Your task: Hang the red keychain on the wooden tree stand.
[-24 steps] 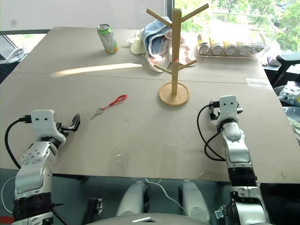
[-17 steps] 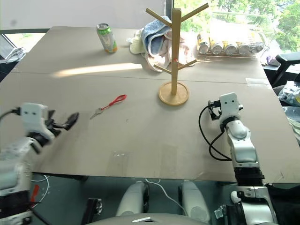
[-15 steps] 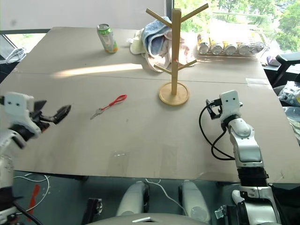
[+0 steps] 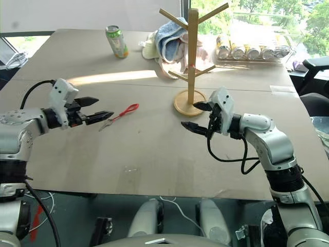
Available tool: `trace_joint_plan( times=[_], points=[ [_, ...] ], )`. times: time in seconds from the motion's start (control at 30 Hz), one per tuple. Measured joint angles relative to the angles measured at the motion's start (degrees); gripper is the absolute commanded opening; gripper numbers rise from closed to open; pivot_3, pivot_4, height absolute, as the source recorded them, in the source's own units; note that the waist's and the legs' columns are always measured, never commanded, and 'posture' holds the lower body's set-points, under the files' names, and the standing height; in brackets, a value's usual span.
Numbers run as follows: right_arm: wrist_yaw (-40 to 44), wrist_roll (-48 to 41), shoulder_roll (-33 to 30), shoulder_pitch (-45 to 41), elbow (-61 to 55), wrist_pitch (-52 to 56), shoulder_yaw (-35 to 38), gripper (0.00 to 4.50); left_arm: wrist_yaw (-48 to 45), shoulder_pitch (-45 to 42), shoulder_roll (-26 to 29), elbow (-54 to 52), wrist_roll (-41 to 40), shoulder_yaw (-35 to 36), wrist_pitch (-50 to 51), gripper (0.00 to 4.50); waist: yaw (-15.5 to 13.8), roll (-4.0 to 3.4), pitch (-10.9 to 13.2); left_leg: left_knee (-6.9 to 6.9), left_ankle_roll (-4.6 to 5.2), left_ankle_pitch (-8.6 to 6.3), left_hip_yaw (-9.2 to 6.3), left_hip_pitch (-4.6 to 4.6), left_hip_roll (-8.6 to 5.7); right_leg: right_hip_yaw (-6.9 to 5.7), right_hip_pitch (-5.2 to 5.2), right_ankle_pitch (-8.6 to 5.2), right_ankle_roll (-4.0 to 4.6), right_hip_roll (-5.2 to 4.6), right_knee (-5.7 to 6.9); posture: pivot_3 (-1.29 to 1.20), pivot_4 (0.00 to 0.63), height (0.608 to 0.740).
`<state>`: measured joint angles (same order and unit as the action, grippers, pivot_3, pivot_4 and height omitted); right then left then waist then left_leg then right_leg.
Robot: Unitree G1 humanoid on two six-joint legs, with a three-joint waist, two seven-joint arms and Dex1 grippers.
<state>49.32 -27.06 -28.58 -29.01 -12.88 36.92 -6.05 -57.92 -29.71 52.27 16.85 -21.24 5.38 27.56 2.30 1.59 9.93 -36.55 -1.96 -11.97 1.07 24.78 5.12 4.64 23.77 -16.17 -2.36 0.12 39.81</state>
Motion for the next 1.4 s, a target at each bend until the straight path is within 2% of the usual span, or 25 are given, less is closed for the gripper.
trace_joint_plan(
  times=[0.2,0.47,0.5,0.53,0.57,0.6,0.63,0.7,0.8,1.17,1.27,1.4],
  points=[
    [-0.6,-1.2,2.1,-0.4,-3.1,1.6,-2.1,4.39,-5.6,-10.0,-4.7,18.0,7.4,-7.0,-8.9,4.50,-0.4,0.00,0.0,-0.11,0.00,0.00,-0.02,0.04,0.00,-0.04,-0.01,0.00,-0.01,-0.01,0.06,0.00,0.150,0.733],
    [-2.8,-1.2,2.0,0.1,-3.7,1.7,-1.9,4.39,-8.7,-15.5,-7.8,30.0,12.5,-8.5,-16.1,4.50,-0.2,0.00,0.0,-0.18,0.00,0.00,-0.03,0.05,0.00,-0.05,-0.02,0.01,-0.01,-0.01,0.09,0.00,0.150,0.733],
    [-3.2,-1.2,1.9,0.3,-4.0,1.7,-1.8,4.50,-9.1,-15.9,-8.2,31.3,12.9,-8.5,-16.7,3.97,-0.2,0.00,0.0,-0.18,0.00,0.00,-0.04,0.05,0.00,-0.05,-0.02,0.01,-0.01,-0.01,0.09,0.00,0.150,0.733],
    [-3.5,-1.2,1.9,0.4,-4.2,1.7,-1.7,4.50,-9.3,-16.4,-8.4,32.1,13.2,-8.4,-17.2,3.67,-0.3,0.01,0.0,-0.18,0.00,0.00,-0.06,0.06,0.00,-0.06,-0.02,0.01,-0.01,-0.01,0.09,0.00,0.150,0.733],
    [-3.7,-1.3,1.9,0.5,-4.2,1.7,-1.7,4.50,-9.6,-16.8,-8.6,32.7,13.5,-8.4,-17.5,3.13,-0.3,0.01,0.0,-0.18,0.00,0.00,-0.06,0.06,0.00,-0.05,-0.03,0.01,-0.01,-0.01,0.09,0.00,0.150,0.733],
    [-3.9,-1.3,1.9,0.5,-4.3,1.8,-1.7,4.50,-10.0,-17.2,-8.6,33.3,14.0,-8.5,-18.1,2.78,-0.3,0.01,0.0,-0.19,0.00,0.00,-0.05,0.06,-0.01,-0.05,-0.03,0.01,-0.01,-0.01,0.09,0.00,0.150,0.733],
    [-4.3,-1.3,1.8,0.6,-4.4,1.8,-1.7,4.50,-10.5,-17.2,-8.7,33.8,14.5,-8.5,-18.6,2.10,-0.2,0.01,0.0,-0.19,0.00,0.00,-0.05,0.06,-0.01,-0.05,-0.03,0.01,-0.01,-0.01,0.10,0.00,0.150,0.733],
    [-4.6,-1.4,1.8,0.7,-4.6,1.9,-1.5,4.50,-10.7,-17.2,-8.8,34.0,14.8,-8.5,-19.2,1.41,-0.2,0.01,0.0,-0.19,0.00,0.00,-0.06,0.06,0.00,-0.06,-0.03,0.01,-0.01,-0.01,0.11,0.00,0.150,0.733],
    [-5.0,-1.5,1.7,0.7,-4.6,2.2,-0.7,4.50,-10.9,-17.4,-9.2,34.5,15.5,-8.3,-20.0,0.07,-0.3,0.01,0.0,-0.19,0.00,0.00,-0.06,0.06,0.00,-0.06,-0.04,0.01,-0.01,-0.01,0.10,0.00,0.150,0.733],
    [-5.5,-2.2,0.8,0.8,-4.9,3.0,-0.3,4.50,-11.1,-16.9,-9.4,33.3,15.4,-7.9,-20.0,0.02,-0.3,0.01,0.0,-0.20,0.00,0.00,-0.06,0.07,0.00,-0.06,-0.04,0.01,-0.01,-0.02,0.10,0.00,0.150,0.733],
    [-6.1,-3.5,-0.2,1.8,-7.8,4.2,1.0,4.50,-11.6,-14.1,-9.3,25.7,12.3,-5.6,-14.4,0.02,-0.2,0.01,0.0,-0.20,0.00,0.00,-0.09,0.09,0.00,-0.08,-0.04,0.01,-0.01,-0.03,0.10,0.00,0.150,0.733],
    [-8.7,-7.8,0.1,2.8,-12.5,8.3,4.3,4.50,-9.3,-8.4,-8.8,7.6,5.4,0.1,-4.0,0.02,0.0,0.01,0.0,-0.21,0.00,0.00,-0.10,0.08,0.01,-0.07,-0.05,0.01,-0.02,-0.04,0.13,0.00,0.150,0.733]
  ],
)
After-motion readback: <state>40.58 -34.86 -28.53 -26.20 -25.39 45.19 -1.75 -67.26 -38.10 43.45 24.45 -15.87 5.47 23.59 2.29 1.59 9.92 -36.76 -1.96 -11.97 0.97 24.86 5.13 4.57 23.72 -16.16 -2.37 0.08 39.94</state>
